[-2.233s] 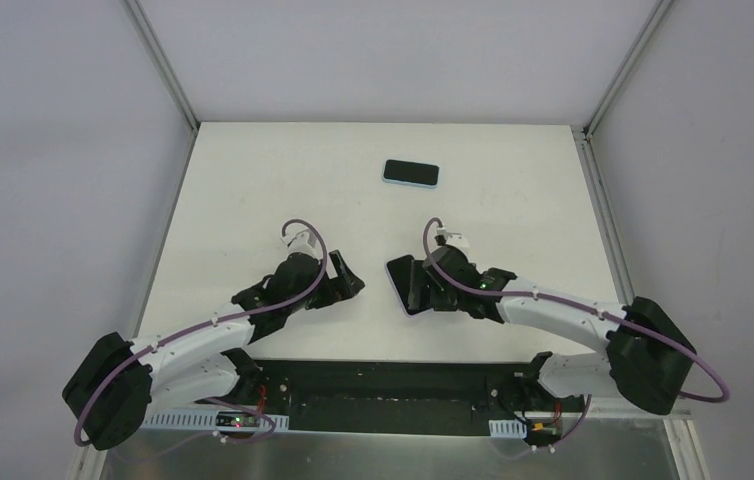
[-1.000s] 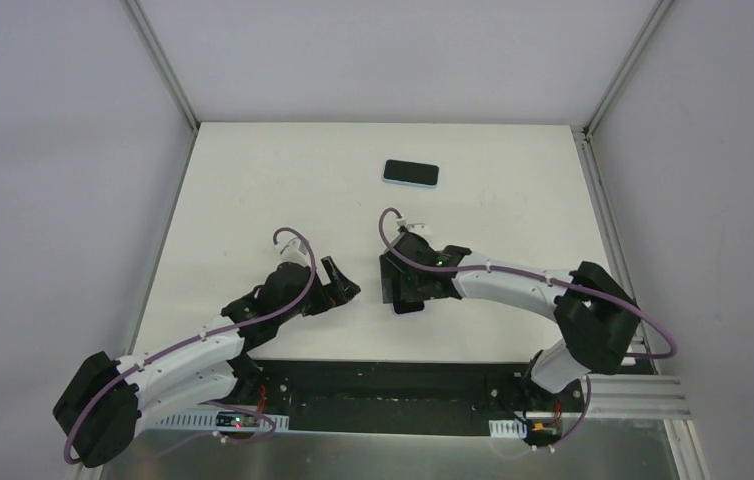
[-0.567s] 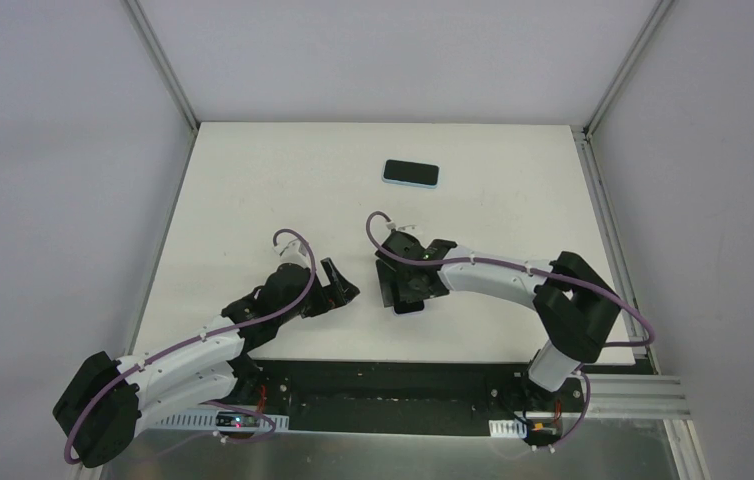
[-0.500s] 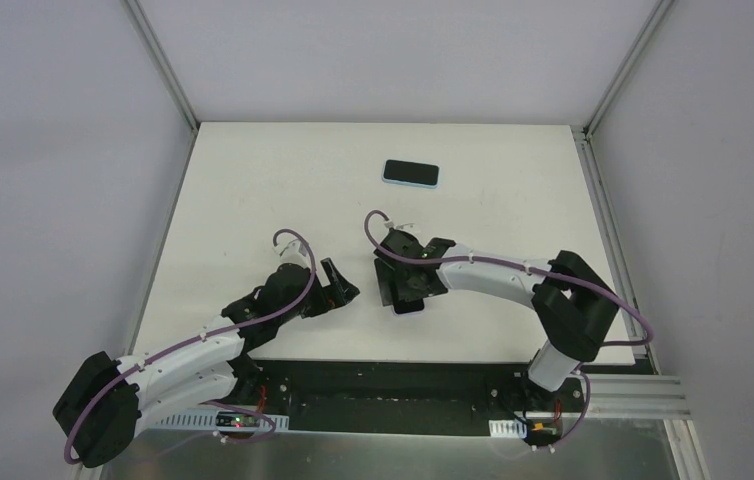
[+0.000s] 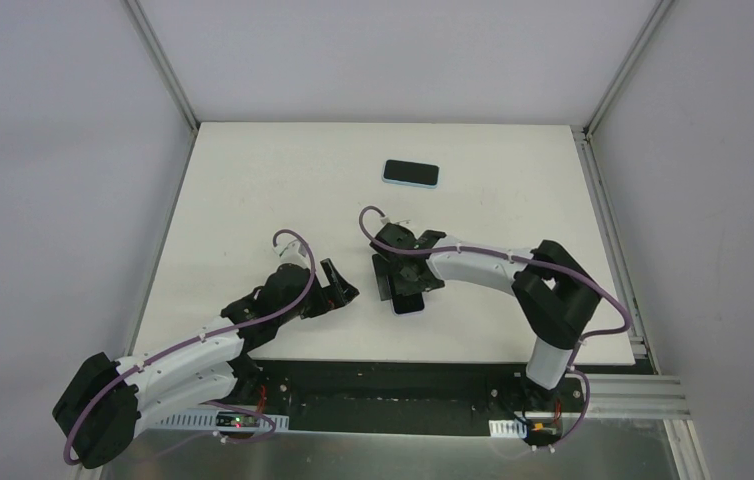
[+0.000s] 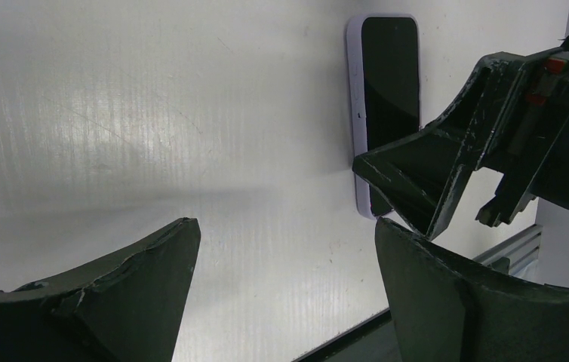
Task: Take the phone out of the phone case
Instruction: Adjust the phone at the center of the board.
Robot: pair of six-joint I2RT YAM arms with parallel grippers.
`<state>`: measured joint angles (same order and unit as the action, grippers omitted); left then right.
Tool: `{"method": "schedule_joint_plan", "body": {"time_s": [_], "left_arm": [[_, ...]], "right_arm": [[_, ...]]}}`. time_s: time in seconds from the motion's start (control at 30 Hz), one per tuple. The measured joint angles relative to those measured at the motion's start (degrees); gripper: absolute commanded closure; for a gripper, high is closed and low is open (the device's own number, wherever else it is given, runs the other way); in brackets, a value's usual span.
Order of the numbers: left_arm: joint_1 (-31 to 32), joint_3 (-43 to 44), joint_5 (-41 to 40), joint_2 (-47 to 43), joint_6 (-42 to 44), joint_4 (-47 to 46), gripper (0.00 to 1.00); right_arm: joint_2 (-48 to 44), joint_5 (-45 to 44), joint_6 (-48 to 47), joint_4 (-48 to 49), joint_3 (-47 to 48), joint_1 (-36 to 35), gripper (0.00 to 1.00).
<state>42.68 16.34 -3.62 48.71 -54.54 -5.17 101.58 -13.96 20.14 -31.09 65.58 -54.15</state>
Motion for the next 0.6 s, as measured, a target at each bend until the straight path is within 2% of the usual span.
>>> {"method": "schedule_joint_plan", "body": {"time_s": [0.27, 0.4, 0.6], "left_arm": [[0.0, -0.2, 0.0, -0.1, 0.0, 0.1, 0.12], [0.0, -0.2, 0.0, -0.1, 0.0, 0.1, 0.12], [0.0, -0.2, 0.0, 0.2, 0.0, 0.1, 0.12]], "right_arm": [[1.4, 1.5, -0.2, 0.1, 0.7, 0.4, 0.01], [1.6, 2.0, -0.5, 0.2, 0.7, 0.5, 0.06], [2.2, 2.7, -1.5, 0.2, 1.5, 1.1, 0.09]]}}
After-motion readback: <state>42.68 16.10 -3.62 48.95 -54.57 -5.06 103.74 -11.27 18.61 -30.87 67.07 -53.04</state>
